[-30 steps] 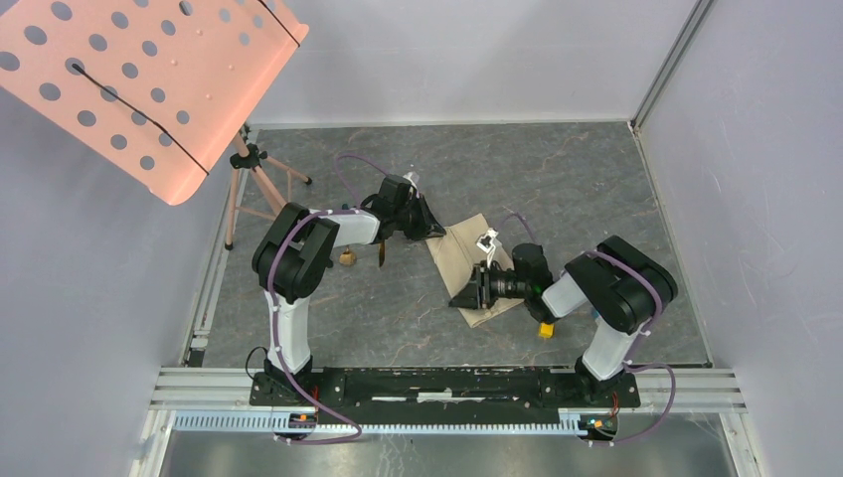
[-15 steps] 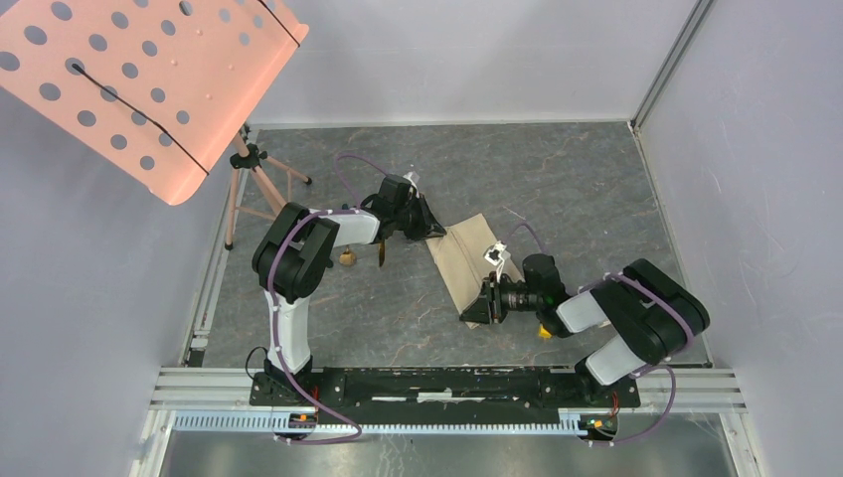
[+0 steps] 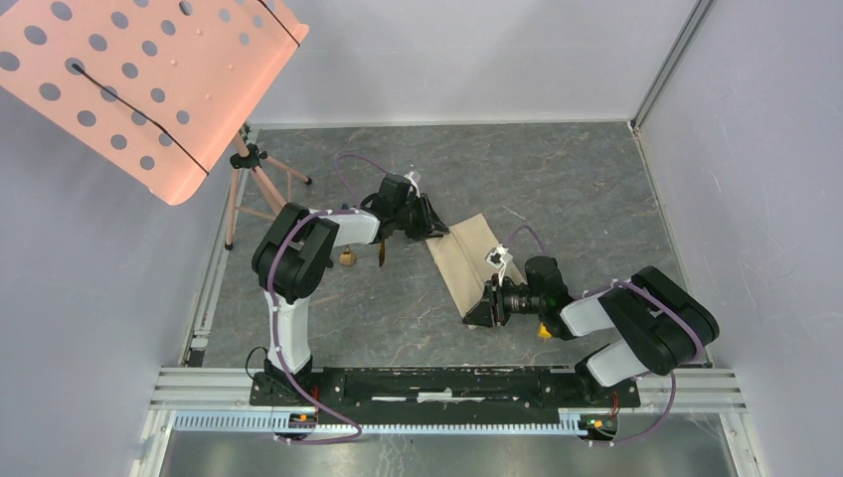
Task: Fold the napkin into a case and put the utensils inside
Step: Smooth out the 2/3-rectangle-folded napkin at the center of the board.
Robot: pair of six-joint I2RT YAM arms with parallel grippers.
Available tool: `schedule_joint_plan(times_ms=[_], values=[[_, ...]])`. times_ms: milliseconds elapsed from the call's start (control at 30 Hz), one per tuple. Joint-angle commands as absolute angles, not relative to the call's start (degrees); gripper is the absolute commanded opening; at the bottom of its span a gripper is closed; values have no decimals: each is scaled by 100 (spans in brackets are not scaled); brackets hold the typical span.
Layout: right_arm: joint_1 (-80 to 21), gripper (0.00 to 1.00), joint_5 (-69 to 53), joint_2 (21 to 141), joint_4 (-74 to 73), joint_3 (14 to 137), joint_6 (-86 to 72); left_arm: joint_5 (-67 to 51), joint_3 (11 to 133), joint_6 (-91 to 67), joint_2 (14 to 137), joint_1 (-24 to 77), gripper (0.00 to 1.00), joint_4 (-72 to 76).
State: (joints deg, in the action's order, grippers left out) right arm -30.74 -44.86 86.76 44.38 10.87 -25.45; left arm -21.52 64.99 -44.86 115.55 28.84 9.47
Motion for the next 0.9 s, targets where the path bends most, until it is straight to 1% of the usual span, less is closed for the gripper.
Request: schedule_joint_plan(times_ms=[0, 133, 367, 600, 867], values=[[-3105, 38, -4298, 8274, 3615, 1001, -2372, -2285, 6393, -4143, 11186, 2862, 35, 950], [-3110, 38, -4241, 8060, 3358, 1141, -2327, -2476, 6274, -4367, 10974, 2867, 35, 1127], [-3110, 38, -4175, 7892, 3471, 1208, -2472, -2658, 6264, -4643, 11024, 2892, 30, 1337], [-3107, 37, -4219, 8255, 3827, 1122, -2578, -2762, 6608, -4843, 11492, 2895, 29, 1518], [-3111, 36, -4266, 8691, 4500, 820, -2828, -2633, 7018, -4813, 12094, 2895, 27, 1398]])
